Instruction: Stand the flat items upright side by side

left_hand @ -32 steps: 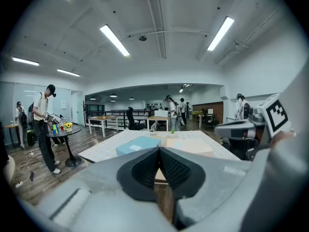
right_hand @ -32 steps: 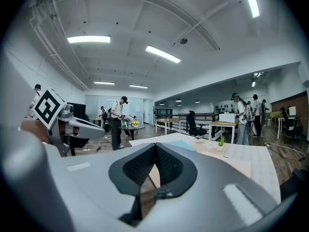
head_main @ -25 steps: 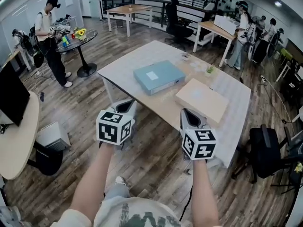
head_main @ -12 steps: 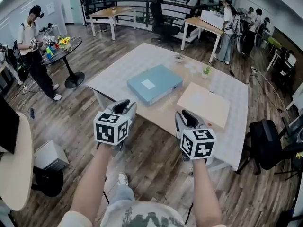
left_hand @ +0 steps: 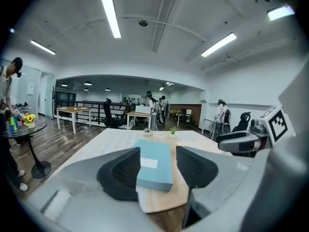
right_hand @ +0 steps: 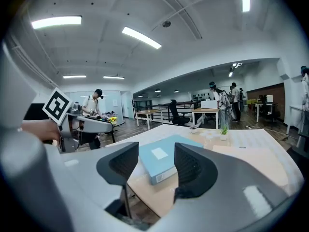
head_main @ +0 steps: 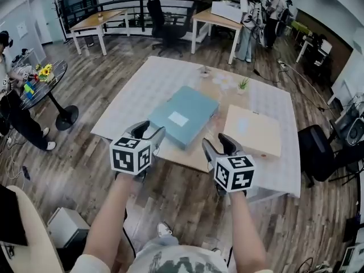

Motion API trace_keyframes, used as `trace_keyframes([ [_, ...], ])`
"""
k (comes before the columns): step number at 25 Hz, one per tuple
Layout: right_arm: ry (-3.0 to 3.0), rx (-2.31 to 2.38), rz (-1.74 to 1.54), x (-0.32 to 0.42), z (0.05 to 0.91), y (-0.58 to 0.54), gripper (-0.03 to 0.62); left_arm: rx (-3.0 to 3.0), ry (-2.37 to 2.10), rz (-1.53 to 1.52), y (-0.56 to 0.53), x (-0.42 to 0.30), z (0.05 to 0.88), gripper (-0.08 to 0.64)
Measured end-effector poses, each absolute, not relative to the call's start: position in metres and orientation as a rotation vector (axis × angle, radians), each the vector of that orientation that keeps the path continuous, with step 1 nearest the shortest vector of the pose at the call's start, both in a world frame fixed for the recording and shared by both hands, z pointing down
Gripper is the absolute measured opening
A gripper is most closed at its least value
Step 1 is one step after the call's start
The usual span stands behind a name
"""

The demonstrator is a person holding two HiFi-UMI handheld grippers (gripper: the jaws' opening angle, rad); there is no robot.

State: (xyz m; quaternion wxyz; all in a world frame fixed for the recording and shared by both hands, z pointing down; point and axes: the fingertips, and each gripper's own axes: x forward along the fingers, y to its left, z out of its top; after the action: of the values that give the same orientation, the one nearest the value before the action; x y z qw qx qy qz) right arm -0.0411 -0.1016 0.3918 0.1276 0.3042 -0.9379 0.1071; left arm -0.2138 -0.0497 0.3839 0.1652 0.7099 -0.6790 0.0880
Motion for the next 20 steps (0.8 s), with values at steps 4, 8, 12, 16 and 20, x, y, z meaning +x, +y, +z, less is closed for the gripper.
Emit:
trace_keyframes([
  [4, -2.705, 0.974, 0.346, -0.067, 0.397, -0.111, 0.258, 2.084, -1.871, 0.252, -0.068, -0.242, 0.391, 0.250],
  [8, -2.680, 1.021, 0.381, -0.084, 0.404, -0.111, 0.275, 2.122, -1.827, 0.256, -0.077, -0.262, 0.395, 0.265],
  [12, -2.662, 1.047, 0.440, -0.094, 0.412, -0.118, 0.281, 2.149, -1.786, 0.278, -0.085, -0.276, 0.401, 0.267],
  [16, -2.646, 1.064, 0.478, -0.101, 0.421, -0.132, 0.296, 2.156, -1.754, 0.274, -0.101, -0.287, 0.405, 0.267],
  [20, -2.642, 1.088, 0.536, -0.104, 0.434, -0.150, 0.302, 2.176, -1.725, 0.313, -0.124, -0.292, 0.411, 0.270],
])
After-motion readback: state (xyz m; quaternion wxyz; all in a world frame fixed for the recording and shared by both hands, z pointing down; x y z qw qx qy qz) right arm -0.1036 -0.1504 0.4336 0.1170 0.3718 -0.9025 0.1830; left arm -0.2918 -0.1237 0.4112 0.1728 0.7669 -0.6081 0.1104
